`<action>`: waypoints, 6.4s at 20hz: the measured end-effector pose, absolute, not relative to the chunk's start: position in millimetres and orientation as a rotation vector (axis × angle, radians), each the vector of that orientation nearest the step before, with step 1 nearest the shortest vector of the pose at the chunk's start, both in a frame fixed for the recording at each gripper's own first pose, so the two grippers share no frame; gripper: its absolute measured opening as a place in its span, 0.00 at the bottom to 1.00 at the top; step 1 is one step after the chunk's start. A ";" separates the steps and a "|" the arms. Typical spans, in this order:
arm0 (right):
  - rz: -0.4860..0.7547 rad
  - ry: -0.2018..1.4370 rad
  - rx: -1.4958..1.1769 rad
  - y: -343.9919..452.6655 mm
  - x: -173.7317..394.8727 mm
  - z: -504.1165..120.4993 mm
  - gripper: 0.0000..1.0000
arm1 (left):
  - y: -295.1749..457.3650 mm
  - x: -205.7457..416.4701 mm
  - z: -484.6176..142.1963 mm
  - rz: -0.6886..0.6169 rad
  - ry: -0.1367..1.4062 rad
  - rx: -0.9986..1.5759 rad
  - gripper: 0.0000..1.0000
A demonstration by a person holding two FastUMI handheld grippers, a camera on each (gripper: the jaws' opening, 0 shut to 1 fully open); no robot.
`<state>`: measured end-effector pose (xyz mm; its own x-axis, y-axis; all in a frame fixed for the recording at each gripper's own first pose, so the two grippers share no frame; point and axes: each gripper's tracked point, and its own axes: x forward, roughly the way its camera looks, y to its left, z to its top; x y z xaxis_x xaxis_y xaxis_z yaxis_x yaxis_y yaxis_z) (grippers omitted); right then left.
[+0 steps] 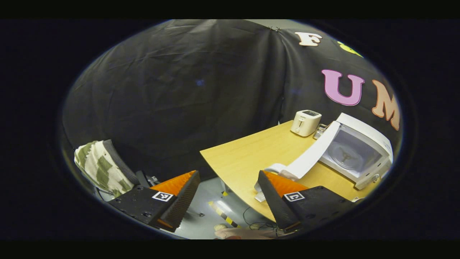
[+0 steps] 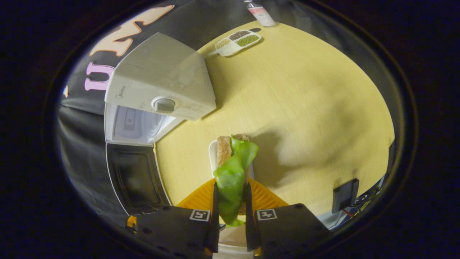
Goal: Open the microwave oven with the left hand, put the food in, and close the microwave oven.
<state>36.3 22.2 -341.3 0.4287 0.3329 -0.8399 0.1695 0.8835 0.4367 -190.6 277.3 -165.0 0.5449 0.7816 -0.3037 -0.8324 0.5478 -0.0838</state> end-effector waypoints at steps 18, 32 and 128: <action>0.209 0.957 0.714 126.5 2.4 -273.3 0.32 | 329.9 -148.8 -170.2 0.778 0.280 -0.182 0.95; 0.354 0.746 0.863 317.1 46.6 -262.1 0.32 | 375.1 -101.5 -179.2 0.582 0.319 -0.188 0.96; -0.126 0.319 0.221 -1.4 -17.0 -228.2 0.92 | 116.1 -38.5 -221.1 0.213 0.464 0.144 0.01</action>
<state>-17.0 -1.4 -228.2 0.9421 -0.0878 -0.3237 0.1573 0.9680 0.1953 -38.5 116.1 -221.1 0.8727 0.2357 -0.4275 -0.1706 0.9677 0.1854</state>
